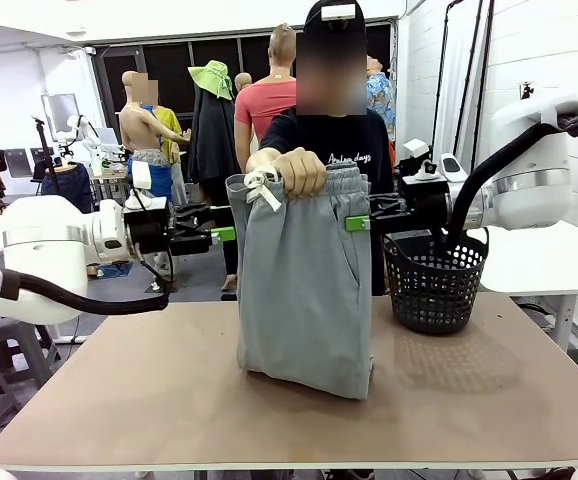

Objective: Fold the training pants.
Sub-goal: Release the ends of the Training pants and then grab the overlapped ends.

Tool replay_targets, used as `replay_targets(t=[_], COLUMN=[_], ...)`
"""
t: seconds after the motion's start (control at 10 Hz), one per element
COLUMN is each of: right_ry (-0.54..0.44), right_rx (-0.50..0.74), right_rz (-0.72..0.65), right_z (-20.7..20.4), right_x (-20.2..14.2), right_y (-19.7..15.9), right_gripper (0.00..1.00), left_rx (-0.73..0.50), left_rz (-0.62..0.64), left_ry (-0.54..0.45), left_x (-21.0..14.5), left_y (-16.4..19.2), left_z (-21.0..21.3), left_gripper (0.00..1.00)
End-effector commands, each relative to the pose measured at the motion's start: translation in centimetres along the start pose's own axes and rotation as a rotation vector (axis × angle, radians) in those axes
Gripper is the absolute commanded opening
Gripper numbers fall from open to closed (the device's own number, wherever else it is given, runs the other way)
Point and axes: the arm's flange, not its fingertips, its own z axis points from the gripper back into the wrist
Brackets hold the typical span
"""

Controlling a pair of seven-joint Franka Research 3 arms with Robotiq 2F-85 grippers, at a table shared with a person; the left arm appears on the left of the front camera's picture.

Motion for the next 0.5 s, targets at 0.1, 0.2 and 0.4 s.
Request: replay_targets(t=[0.1, 0.2, 0.4], right_ry=[0.007, 0.012, 0.015], right_rx=[-0.023, -0.025, -0.028], right_rz=[-0.034, -0.037, -0.038], right_z=[-0.99, -1.12, -1.25], right_x=[0.05, 0.05, -0.07], right_y=[0.44, 0.50, 0.48], right_gripper=[1.00, 1.00, 1.00], left_rx=[-0.007, -0.056, -0.076], left_rz=[0.018, 0.040, 0.050], left_ry=[-0.022, -0.037, -0.028], left_x=[-0.25, -0.23, -0.25], left_y=[0.34, 0.11, -0.11], left_z=[-1.23, -1.53, -1.83], left_gripper=[0.91, 0.91, 0.91])
